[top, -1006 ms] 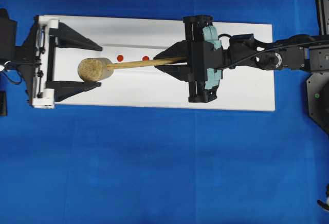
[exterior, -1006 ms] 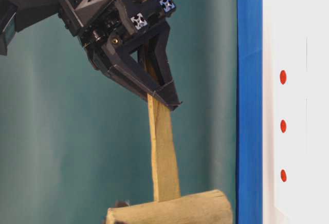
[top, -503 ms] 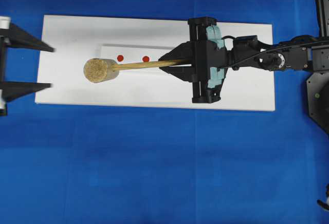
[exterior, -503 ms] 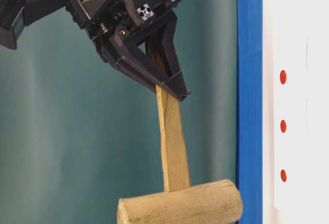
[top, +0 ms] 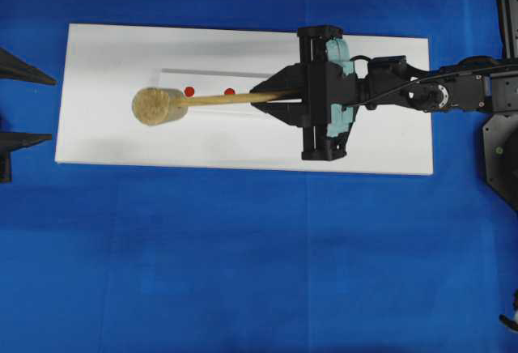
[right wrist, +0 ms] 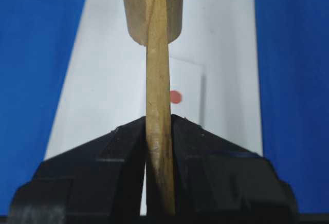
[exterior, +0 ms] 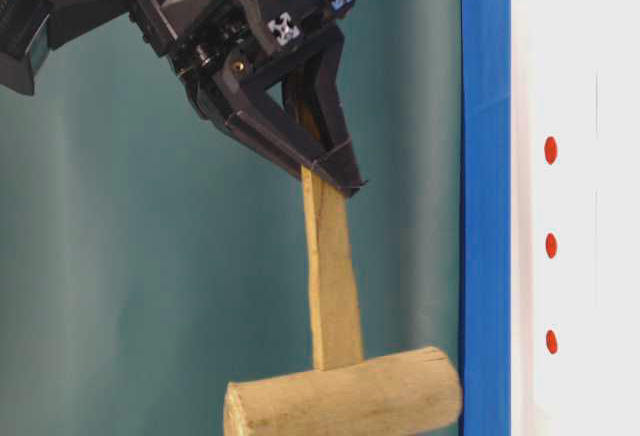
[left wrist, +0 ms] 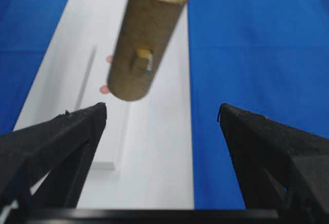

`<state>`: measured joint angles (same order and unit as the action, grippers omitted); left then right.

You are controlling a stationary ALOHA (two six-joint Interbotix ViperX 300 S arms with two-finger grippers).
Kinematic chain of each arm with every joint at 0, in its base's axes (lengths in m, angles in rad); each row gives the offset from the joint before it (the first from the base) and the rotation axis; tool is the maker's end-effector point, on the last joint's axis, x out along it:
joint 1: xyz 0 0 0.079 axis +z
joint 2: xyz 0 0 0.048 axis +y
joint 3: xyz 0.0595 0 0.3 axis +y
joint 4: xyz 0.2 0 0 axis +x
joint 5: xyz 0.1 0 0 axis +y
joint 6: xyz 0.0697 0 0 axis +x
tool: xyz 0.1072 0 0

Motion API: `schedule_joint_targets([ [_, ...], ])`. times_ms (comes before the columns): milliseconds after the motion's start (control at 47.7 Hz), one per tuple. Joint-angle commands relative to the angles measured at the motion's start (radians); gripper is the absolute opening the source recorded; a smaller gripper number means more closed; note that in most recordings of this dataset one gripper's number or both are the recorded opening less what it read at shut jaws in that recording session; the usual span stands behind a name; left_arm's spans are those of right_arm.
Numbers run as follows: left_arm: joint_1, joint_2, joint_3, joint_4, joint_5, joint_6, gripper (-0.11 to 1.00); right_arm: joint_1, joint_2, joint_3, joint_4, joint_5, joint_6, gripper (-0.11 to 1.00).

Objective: Hit the mark with a hammer.
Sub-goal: 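Open the left gripper and withdraw it from the mallet head, then swing the mallet head down onto the red dots with the right gripper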

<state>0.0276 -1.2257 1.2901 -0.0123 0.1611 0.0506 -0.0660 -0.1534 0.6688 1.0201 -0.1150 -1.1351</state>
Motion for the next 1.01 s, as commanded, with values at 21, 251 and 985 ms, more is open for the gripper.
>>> schedule_joint_targets([
  [21, 0.002, 0.011, -0.008, 0.002, -0.006, 0.003, 0.88, -0.037, -0.035, -0.014, 0.003, -0.029, 0.002, 0.04],
  [251, 0.002, 0.006, -0.005, 0.002, -0.006, 0.003, 0.88, -0.063, -0.035, -0.014, 0.003, -0.031, 0.002, 0.04],
  [985, 0.002, 0.011, 0.005, 0.002, -0.014, 0.002, 0.88, -0.054, 0.219, 0.026, 0.126, -0.020, 0.044, 0.04],
])
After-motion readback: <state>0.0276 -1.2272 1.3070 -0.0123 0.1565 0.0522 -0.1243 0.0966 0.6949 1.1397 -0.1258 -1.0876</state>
